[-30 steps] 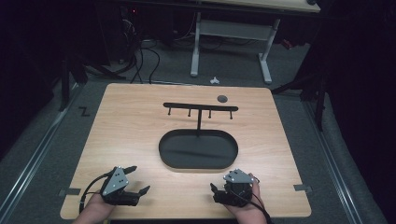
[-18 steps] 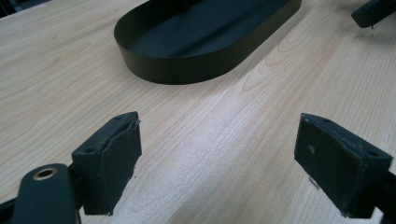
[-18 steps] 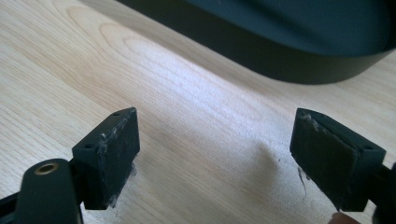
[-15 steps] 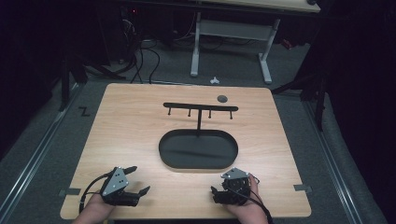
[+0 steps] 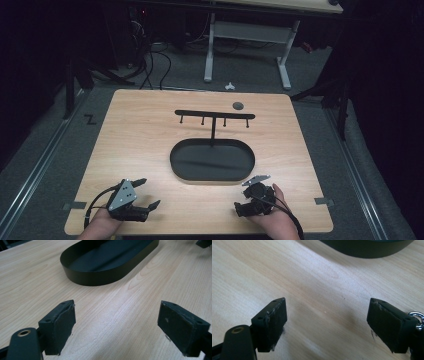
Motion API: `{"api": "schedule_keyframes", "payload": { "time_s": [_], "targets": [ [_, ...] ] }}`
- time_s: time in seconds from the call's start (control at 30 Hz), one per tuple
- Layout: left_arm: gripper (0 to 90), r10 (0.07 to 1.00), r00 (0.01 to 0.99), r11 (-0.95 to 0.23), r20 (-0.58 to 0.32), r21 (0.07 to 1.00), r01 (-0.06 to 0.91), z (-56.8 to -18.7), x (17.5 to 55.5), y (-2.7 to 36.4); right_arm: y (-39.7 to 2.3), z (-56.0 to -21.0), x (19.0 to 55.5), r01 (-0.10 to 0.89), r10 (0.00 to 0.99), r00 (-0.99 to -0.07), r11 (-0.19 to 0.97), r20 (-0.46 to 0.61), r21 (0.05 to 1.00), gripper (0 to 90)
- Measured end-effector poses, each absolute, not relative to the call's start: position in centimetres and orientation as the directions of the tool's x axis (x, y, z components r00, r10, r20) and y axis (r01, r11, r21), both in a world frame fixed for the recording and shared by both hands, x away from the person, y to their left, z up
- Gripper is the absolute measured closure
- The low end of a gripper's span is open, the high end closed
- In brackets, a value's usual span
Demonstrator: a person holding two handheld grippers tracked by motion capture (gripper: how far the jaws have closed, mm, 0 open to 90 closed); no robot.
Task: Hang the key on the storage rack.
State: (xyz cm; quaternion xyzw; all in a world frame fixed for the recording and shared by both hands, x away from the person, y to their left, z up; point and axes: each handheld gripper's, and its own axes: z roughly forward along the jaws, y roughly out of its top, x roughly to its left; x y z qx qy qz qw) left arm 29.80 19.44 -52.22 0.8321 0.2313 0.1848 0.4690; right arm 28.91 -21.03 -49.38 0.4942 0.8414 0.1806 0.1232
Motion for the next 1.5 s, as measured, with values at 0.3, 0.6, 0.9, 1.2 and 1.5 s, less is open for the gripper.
{"api": "schedule_keyframes", "payload": {
  "time_s": [0.3, 0.6, 0.9, 1.2, 1.5],
  "targets": [
    [15.2, 0.543, 0.834, -0.476, 0.103, 0.855, 0.205, -52.2, 29.8, 19.1, -20.8, -48.7, 29.1, 0.802, 0.851, -0.525, 0.501, -0.018, 0.325, 17.5],
    [15.2, 0.542, 0.835, -0.481, 0.099, 0.851, 0.211, -52.3, 30.0, 19.0, -21.2, -48.6, 28.7, 0.803, 0.838, -0.546, 0.524, -0.001, 0.284, 16.9],
    [15.3, 0.544, 0.833, -0.487, 0.104, 0.848, 0.212, -52.3, 29.9, 19.0, -23.0, -47.9, 27.9, 0.818, 0.853, -0.521, 0.503, -0.013, 0.28, 17.0],
    [15.3, 0.538, 0.836, -0.499, 0.108, 0.84, 0.213, -52.3, 30.0, 18.8, -26.2, -47.3, 27.4, 0.837, 0.876, -0.48, 0.472, -0.042, 0.275, 27.1],
    [15.3, 0.542, 0.834, -0.501, 0.102, 0.836, 0.223, -52.3, 30.2, 18.7, -28.7, -46.7, 29.3, 0.869, 0.909, -0.414, 0.41, -0.045, 0.276, 43.6]
  ]
}}
